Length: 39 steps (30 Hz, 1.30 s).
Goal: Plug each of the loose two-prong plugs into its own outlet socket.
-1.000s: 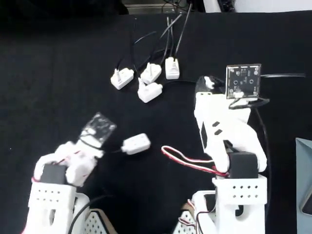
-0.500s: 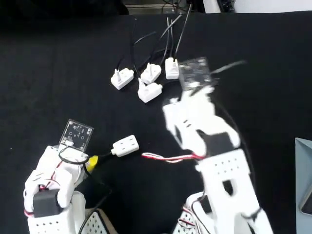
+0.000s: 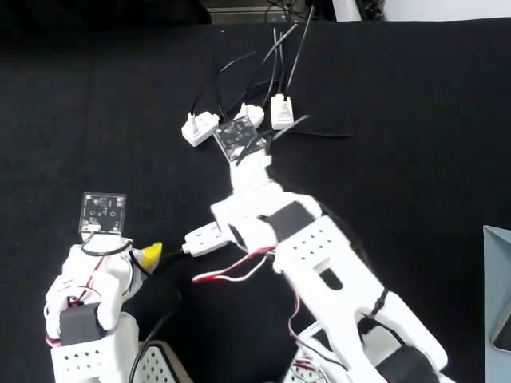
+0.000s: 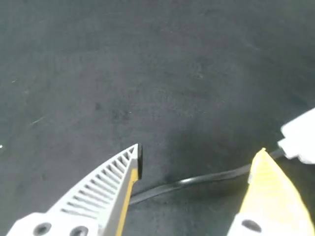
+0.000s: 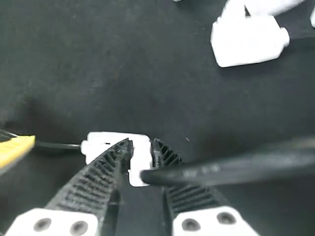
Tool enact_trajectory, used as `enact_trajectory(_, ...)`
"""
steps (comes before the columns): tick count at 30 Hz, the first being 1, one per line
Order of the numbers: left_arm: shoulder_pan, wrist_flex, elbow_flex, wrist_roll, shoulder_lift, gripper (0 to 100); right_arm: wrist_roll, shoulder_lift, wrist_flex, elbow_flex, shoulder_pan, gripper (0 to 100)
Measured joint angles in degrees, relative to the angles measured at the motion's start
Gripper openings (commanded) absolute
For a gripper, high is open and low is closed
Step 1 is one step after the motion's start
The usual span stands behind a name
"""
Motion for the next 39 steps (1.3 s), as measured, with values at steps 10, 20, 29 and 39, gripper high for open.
enact_trajectory(10,-0.62,0.00,0.62,0.00,0.09,35,0.62,2.81,-9.85,6.07,-3.87,1.3)
enact_trajectory(20,-0.62,0.00,0.62,0.00,0.09,35,0.62,8.00,-11.87,6.07,-3.78,1.3)
enact_trajectory(29,-0.62,0.00,0.62,0.00,0.00,35,0.62,8.00,-12.13,6.07,-3.78,1.3)
enact_trajectory(39,-0.62,0.00,0.62,0.00,0.00,35,0.62,8.09,-13.36,6.07,-2.73,1.3)
